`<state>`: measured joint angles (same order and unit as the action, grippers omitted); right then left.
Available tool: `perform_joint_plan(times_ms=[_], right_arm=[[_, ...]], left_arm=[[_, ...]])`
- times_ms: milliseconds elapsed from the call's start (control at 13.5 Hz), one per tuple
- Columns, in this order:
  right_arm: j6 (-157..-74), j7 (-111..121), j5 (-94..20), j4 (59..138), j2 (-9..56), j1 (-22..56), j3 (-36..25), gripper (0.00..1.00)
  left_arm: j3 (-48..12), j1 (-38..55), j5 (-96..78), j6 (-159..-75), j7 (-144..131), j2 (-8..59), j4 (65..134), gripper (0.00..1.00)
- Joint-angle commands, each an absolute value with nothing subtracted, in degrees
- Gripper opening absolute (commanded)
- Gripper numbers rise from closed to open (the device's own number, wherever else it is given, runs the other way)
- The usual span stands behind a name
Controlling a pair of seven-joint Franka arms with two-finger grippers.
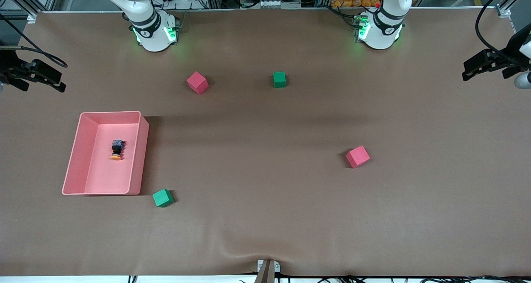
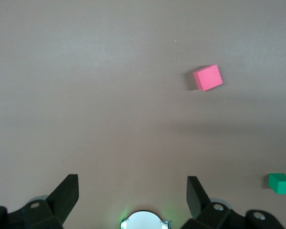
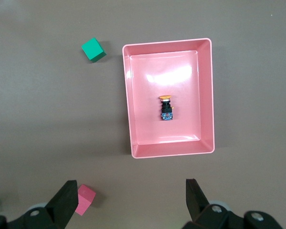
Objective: Place and upright button with both arms
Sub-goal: 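Reach the right gripper over the button inside the pink tray, then lower the right gripper into the tray and grasp the yellow button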
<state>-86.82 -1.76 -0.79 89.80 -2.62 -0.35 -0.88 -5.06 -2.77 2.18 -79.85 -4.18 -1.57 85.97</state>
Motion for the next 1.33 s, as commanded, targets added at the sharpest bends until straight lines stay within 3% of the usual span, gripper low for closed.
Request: perform_joint_plan(times_ms=[0, 369, 812, 960, 1255], right_arm=[[-86.1, -1.1, -0.1, 89.7, -3.3, -0.7, -0.7, 1.00], [-86.1, -0.9, -0.3, 89.5, -1.9, -0.4, -1.7, 1.00], [-87.3, -0.4, -0.9, 87.4, 10.0, -0.5, -4.5, 1.00], [-92.3, 1.1, -1.2, 89.3, 13.4, -0.5, -5.0, 1.00], [-107.3, 1.1, -1.3, 101.6, 15.4, -1.1, -5.2, 1.00]], left_arm=[[-5.2, -2.8, 2.9, -78.0, -4.0, -3.1, 85.6, 1.00], [-5.3, -2.6, 3.2, -77.4, -4.0, -2.1, 83.7, 1.00], [-5.2, -3.4, 3.3, -77.2, -2.3, -2.0, 83.9, 1.00], [-5.0, -3.5, 3.3, -77.2, -2.5, -2.0, 83.9, 1.00], [-4.8, -3.5, 3.2, -77.2, -2.3, -2.0, 83.8, 1.00]])
